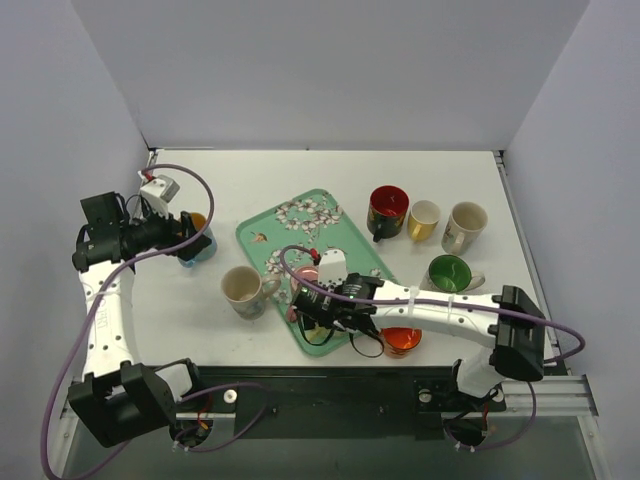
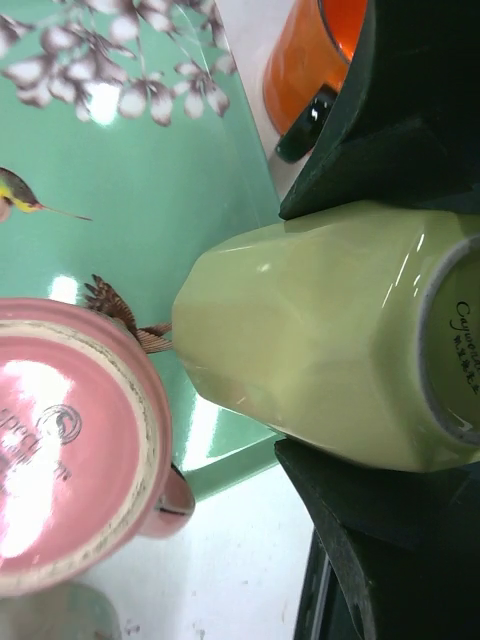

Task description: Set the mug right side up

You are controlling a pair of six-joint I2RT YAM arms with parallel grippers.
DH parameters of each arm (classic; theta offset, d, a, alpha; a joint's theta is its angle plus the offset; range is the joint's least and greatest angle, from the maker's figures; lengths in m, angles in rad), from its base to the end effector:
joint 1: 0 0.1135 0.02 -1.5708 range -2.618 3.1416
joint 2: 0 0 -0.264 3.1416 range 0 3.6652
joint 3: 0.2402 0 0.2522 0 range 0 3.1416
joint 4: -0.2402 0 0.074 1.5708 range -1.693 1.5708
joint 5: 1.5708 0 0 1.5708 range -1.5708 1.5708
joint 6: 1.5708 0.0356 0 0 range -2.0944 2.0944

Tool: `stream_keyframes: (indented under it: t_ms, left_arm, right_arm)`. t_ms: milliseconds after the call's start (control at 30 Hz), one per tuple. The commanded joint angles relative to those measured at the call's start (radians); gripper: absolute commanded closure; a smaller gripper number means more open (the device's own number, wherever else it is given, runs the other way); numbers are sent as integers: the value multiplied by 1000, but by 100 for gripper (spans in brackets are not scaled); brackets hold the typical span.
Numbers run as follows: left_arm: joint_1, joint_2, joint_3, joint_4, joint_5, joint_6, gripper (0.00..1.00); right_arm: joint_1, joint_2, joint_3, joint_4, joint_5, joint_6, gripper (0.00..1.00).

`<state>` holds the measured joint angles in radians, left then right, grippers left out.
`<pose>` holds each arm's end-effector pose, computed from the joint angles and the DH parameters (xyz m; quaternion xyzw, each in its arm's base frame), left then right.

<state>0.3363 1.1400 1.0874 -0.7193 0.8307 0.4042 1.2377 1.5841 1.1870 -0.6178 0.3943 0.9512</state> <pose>0.2237 0.0503 0.3321 0.1855 0.8371 -0.2178 0.4662 0.1205 0.3065 0.2473 -0.0814 0.9410 0.1527 0.2908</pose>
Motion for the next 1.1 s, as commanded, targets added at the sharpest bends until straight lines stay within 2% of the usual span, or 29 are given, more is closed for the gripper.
stream_keyframes:
  t_ms: [0,133,233,300,367,400,433,467,500,567,600,633,700,833,1000,1067]
  left_arm:
    - [-23,-29,74,-89,65,-10,6]
    - [-39,-28,124,-143,106,-44,6]
    - [-52,-28,189,-178,188,-109,6]
    - [-75,-29,228,-158,231,-212,6]
    - [-101,-31,258,-87,274,-377,6]
    - [-106,-34,259,-6,297,-548,6]
    - [-111,-37,256,51,307,-633,6]
    - [-112,-40,252,142,320,-816,6]
    - [-118,-40,232,203,327,-899,6]
    - [-137,-45,185,367,347,-1260,6]
    - [-146,-48,163,485,350,-1336,7]
    - [-166,-48,131,532,351,-1492,7]
    - [-189,-51,103,658,312,-1646,7]
    - [-204,-46,120,678,234,-1763,7]
    - [-204,-42,71,892,206,-1965,7]
    - [-206,-34,74,919,194,-2015,8]
  right_arm:
    - [5,-108,43,-57,120,-74,100]
    - [17,-214,63,-71,133,-141,100]
    - [23,-295,115,-83,263,-195,100]
    - [25,-329,172,-63,374,-280,100]
    - [25,-340,233,-13,503,-383,100]
    - [25,-339,268,44,588,-425,100]
    - [25,-338,282,81,625,-516,100]
    - [23,-338,295,193,693,-564,100]
    - [20,-335,296,251,719,-662,100]
    - [19,-332,283,487,762,-812,100]
    - [19,-326,272,653,782,-853,100]
    - [19,-317,270,717,785,-930,100]
    - [19,-287,249,1021,781,-1058,100]
    - [17,-190,264,1320,746,-1207,100]
    - [9,-59,408,1392,700,-1223,100]
    - [8,-9,453,1421,677,-1223,100]
